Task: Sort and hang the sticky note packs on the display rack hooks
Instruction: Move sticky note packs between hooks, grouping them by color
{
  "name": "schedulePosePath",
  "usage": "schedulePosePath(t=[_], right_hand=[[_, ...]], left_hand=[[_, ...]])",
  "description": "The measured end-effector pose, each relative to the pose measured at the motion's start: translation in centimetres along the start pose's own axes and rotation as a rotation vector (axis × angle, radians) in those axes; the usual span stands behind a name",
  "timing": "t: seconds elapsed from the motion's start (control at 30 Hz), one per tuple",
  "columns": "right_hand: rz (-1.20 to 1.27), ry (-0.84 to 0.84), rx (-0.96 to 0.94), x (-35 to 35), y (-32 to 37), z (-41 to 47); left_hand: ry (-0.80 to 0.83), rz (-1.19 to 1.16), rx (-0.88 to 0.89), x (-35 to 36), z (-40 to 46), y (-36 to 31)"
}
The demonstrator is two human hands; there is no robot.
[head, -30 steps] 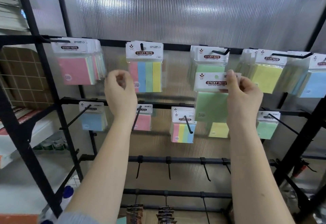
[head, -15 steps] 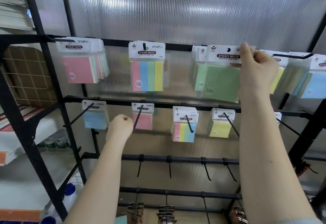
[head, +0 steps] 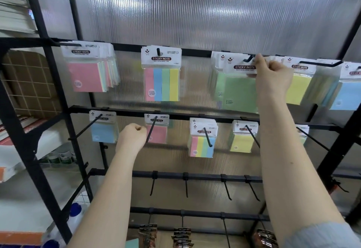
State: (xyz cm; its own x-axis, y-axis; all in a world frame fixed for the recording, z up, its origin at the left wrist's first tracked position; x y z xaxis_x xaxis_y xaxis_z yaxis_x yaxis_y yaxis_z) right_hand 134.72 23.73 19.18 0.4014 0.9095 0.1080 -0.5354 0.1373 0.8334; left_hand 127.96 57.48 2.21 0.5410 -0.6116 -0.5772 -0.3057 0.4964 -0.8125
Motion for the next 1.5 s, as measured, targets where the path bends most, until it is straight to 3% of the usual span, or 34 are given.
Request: schedulePosePath(t=[0.37,0.57,0.97,1.27,1.5], right_hand=[[-0.05,-0.092,0.057,2.6,-2.1,1.9],[0.047,-0.14,0.096,3.2,-2.9,1.9],[0.099,-0.271,0.114,-0.8,-6.8,-3.7],[-0.18,0.059,0.29,1.5,-15.9,-9.4],[-0.256,0.287,0.405,3.3,-19.6,-11.9]], left_hand=[[0.003,-0.054,0.016,0.1,0.4,-0.6],[-0.009,-0.072,0.008,0.2,0.6,-0.6],[-0.012,-0.102,0.011,-0.1,1.2,-0.3],[-0.003,-0.109,0.035,-0.2,0.9,0.0],[0.013,-0.104,0.004,-0.3,0.9,1.4]])
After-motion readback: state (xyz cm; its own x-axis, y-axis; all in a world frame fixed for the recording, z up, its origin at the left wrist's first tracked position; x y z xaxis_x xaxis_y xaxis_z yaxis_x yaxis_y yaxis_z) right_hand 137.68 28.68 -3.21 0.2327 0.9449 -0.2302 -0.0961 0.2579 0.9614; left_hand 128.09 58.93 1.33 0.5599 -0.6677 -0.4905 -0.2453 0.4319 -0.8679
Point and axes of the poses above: each hand's wrist, its own z-axis towards the middle knuckle, its own x-axis out of the palm, y = z × x, the point moved 8 cm from there along z, towards the middle knuckle, and after that the axes turned 3 degrees about -x, right-handed, at the moved point
